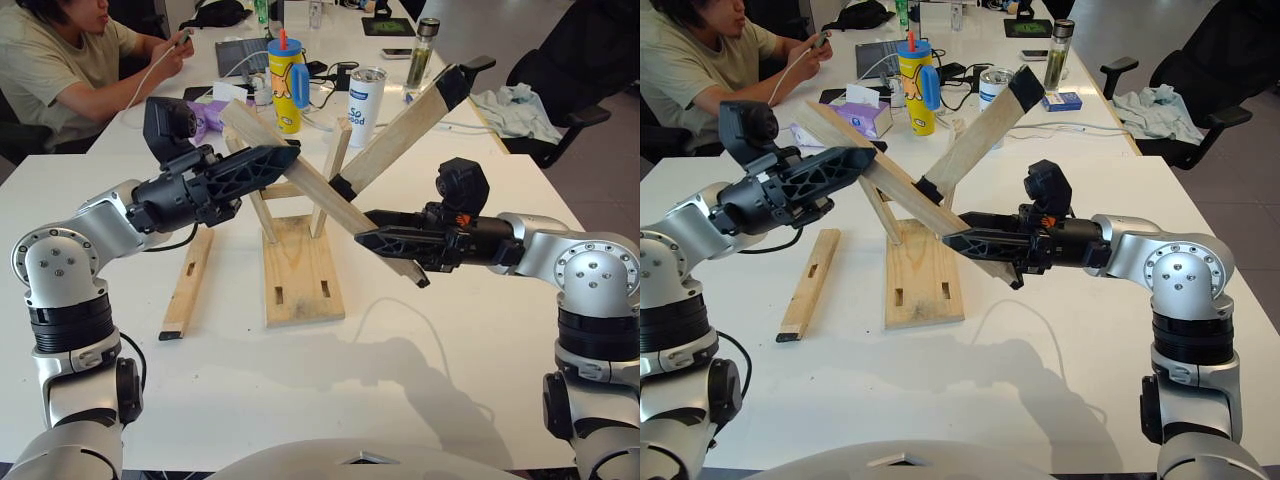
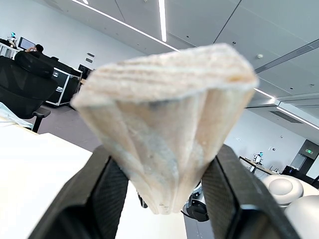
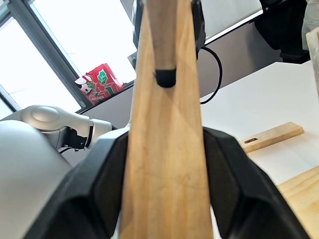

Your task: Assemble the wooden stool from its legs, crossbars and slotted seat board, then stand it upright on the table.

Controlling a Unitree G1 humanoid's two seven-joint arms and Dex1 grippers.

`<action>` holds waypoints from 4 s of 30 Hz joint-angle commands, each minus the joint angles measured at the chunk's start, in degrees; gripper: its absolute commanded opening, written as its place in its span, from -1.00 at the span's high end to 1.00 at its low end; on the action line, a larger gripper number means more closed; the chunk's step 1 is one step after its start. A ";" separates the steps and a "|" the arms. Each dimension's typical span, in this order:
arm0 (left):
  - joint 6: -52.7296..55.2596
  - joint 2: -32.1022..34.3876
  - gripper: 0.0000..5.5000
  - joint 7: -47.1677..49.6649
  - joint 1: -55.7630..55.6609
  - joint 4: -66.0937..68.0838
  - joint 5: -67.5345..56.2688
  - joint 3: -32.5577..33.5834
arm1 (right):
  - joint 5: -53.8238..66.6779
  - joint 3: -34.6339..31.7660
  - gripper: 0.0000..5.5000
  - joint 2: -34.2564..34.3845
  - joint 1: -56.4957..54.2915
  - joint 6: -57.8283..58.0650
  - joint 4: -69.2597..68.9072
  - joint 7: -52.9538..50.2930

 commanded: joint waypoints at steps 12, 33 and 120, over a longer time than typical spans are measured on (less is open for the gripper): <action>-6.18 8.90 0.27 -4.93 10.81 0.56 13.31 6.05 | -30.75 17.69 -0.59 -6.83 11.81 -19.18 -2.17 3.77; -17.65 13.47 0.27 -18.56 14.23 1.76 30.71 1.84 | -79.85 33.67 -0.60 3.58 13.82 -70.69 18.96 -10.28; -13.35 -10.32 -0.61 26.72 46.20 -11.58 67.82 -2.09 | -66.15 34.45 -0.60 13.49 26.41 -37.06 7.29 -10.09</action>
